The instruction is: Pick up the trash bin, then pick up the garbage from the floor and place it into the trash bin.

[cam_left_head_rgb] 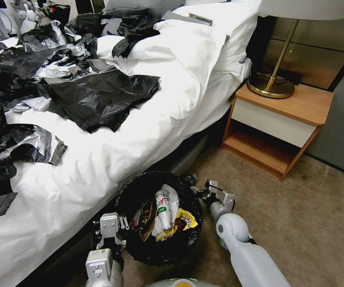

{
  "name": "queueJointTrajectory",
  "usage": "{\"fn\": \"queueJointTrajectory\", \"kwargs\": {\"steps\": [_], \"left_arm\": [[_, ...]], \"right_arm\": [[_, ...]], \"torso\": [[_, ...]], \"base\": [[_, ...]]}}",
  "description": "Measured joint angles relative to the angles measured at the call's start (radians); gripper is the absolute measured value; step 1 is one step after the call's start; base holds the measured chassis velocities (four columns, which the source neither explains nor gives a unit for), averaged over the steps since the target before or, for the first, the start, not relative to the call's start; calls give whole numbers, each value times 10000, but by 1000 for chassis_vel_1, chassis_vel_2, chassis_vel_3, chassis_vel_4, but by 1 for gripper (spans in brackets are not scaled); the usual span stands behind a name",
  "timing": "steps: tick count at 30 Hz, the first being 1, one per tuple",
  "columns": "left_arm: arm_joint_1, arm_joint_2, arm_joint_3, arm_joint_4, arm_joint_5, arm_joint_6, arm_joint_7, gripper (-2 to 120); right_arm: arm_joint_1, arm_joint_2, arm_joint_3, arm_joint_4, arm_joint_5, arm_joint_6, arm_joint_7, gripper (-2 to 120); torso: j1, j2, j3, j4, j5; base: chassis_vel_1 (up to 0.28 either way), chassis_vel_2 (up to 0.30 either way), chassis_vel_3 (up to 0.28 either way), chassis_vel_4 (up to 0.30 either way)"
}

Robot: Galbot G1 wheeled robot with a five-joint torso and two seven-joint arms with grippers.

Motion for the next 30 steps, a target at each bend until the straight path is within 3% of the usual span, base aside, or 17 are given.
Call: {"fn": "queueJointTrajectory", "kwargs": {"steps": [10,30], "left_arm": [[-29,-31,47,53,74,-16,-21,0],[136,-150,182,-67,355,-54,-22,0]], "right_arm": [[639,393,272,-1427,368,-124,-532,100],[1700,617,244,-3330,-205,244,-507,100]], "torso": [[0,0,1,0,-1],[1,-1,1,0,-1]], "base": [[0,0,0,0],[0,0,0,0]]}}
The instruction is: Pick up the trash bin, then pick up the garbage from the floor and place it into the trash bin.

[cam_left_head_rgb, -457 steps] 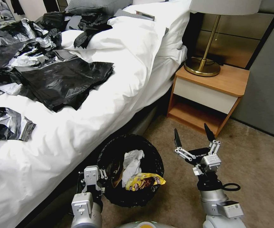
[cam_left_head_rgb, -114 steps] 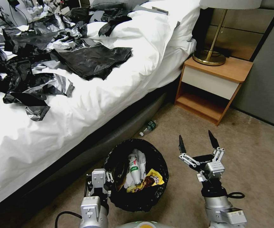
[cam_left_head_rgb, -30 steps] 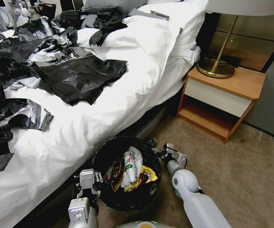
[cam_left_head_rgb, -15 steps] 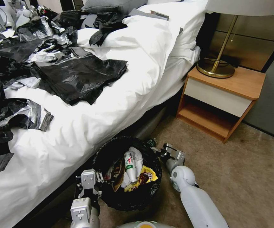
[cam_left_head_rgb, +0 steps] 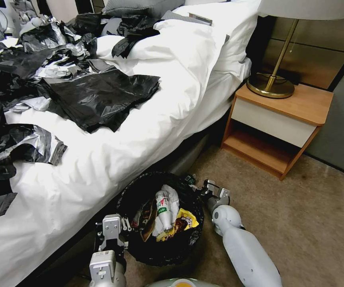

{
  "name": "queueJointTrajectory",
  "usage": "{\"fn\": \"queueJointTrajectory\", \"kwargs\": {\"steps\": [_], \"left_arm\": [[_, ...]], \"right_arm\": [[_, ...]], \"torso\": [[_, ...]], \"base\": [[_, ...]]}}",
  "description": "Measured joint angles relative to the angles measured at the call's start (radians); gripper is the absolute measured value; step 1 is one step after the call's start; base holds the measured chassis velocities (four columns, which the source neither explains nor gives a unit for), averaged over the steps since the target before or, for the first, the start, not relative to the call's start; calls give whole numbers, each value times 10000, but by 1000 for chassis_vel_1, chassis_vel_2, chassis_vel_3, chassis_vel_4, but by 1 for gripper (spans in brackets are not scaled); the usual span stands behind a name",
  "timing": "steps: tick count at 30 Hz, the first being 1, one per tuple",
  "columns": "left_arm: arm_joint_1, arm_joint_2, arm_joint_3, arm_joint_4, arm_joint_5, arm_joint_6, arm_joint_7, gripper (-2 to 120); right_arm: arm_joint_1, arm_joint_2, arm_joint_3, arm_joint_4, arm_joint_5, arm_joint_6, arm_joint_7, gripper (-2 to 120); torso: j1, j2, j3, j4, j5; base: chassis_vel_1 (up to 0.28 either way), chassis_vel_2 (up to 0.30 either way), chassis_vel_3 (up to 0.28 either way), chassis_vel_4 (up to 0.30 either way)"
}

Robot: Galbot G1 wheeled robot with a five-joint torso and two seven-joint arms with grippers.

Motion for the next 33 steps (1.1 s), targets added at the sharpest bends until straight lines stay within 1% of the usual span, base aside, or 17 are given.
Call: {"fn": "queueJointTrajectory", "kwargs": {"steps": [9,19,33], "left_arm": [[15,-59,52,-4,83,-26,-1,0],[67,-108,77,-22,161,-65,-1,0],[96,-139,91,-63,184,-94,-1,0]], "right_arm": [[468,81,-28,-646,-113,80,3,100],[1397,554,-49,-1960,-671,269,-95,100],[2293,746,52,-3505,-1119,665,-201,100]], "torso": [[-1,0,0,0,0],[-1,0,-1,0,0],[0,0,-1,-1,0]], "base": [[0,0,0,0],[0,0,0,0],[0,0,0,0]]}}
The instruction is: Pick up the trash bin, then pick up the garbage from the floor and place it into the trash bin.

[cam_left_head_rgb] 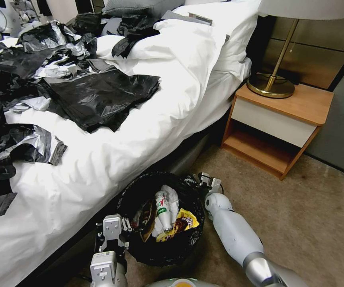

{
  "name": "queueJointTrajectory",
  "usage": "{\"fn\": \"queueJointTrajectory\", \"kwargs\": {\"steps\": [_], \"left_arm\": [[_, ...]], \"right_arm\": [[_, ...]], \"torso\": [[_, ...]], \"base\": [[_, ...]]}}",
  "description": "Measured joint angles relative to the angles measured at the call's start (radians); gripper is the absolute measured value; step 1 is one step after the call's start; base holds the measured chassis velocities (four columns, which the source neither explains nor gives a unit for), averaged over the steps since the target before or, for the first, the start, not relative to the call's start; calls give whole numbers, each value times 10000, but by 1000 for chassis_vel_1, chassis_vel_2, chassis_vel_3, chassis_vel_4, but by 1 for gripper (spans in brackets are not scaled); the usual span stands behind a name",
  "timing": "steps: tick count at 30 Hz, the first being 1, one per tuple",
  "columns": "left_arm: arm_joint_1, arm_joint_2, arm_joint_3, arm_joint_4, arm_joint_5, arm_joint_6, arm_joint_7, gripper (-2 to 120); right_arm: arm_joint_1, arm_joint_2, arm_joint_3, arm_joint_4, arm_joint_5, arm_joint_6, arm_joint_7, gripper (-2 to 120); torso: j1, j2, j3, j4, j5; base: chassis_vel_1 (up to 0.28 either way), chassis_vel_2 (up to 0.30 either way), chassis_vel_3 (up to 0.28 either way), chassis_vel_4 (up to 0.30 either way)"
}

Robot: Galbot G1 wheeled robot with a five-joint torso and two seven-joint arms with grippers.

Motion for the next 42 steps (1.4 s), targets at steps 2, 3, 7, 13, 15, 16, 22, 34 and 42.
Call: {"fn": "queueJointTrajectory", "kwargs": {"steps": [2,3,7,13,15,16,22,34,42], "left_arm": [[7,1,0,-24,2,-2,0,0],[8,2,0,-33,2,-2,0,0],[25,-2,0,-65,8,-1,0,0],[77,-15,0,-109,43,-25,0,0],[83,-14,0,-122,50,-29,0,0],[83,-14,0,-122,50,-29,0,0],[92,-12,8,-143,70,-36,0,0],[102,8,42,-182,94,-40,0,0],[117,10,57,-201,120,-49,0,0]], "right_arm": [[129,21,14,-178,-30,23,6,100],[179,31,15,-260,-54,29,7,100],[313,102,40,-530,-115,90,-11,100],[473,221,96,-878,-232,151,-71,98],[497,281,129,-977,-307,150,-71,93],[497,281,129,-977,-307,150,-71,93],[577,390,223,-1293,-425,149,-47,69],[488,407,339,-1308,-429,186,-21,36],[442,347,339,-1246,-425,267,-23,25]], "torso": [[0,0,0,1,0],[0,0,0,1,0],[-1,0,0,0,0],[0,0,0,0,0],[0,0,0,1,0],[0,0,0,1,0],[-1,0,-1,2,1],[-1,1,-2,2,1],[-1,0,-2,3,3]], "base": [[0,0,0,0],[0,0,0,0],[0,0,0,0],[0,0,0,0],[0,0,0,0],[0,0,0,0],[0,0,0,0],[0,0,0,0],[0,0,0,0]]}}
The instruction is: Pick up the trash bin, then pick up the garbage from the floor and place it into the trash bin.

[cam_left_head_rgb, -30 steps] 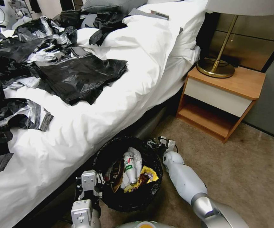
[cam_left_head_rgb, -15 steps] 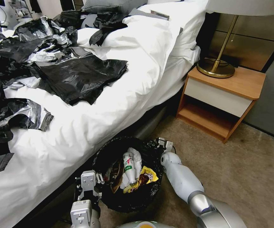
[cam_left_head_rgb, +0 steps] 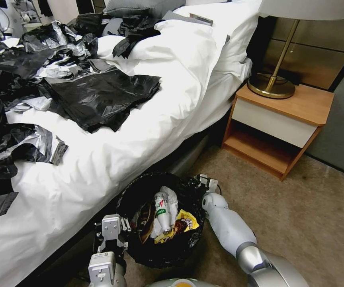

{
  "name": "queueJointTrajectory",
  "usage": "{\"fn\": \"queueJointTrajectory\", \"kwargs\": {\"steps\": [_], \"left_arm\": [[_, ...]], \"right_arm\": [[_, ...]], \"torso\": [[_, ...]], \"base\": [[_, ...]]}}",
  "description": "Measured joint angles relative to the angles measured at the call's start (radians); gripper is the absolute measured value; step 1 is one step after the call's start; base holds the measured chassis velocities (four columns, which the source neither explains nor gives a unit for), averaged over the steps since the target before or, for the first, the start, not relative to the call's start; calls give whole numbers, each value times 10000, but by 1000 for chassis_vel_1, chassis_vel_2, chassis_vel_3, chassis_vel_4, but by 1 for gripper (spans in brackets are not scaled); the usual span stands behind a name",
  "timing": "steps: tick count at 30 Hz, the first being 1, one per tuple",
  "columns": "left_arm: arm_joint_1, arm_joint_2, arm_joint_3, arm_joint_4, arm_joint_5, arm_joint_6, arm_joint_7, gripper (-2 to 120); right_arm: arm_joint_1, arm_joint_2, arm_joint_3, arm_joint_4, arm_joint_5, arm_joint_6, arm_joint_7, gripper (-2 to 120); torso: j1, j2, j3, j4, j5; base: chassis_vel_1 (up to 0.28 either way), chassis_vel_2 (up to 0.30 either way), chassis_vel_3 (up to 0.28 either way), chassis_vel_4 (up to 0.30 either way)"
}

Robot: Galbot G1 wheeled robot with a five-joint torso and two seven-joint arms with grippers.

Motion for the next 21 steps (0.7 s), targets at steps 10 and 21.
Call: {"fn": "queueJointTrajectory", "kwargs": {"steps": [10,21], "left_arm": [[-12,65,-22,-68,-9,-13,1,0],[-260,224,-72,29,-288,35,0,0]], "right_arm": [[-839,-414,-28,1492,-11,37,734,23],[-3201,-1637,310,5377,-726,-40,1228,20]], "torso": [[0,0,3,-4,-4],[0,0,3,-3,1]], "base": [[0,0,0,0],[0,0,0,0]]}}
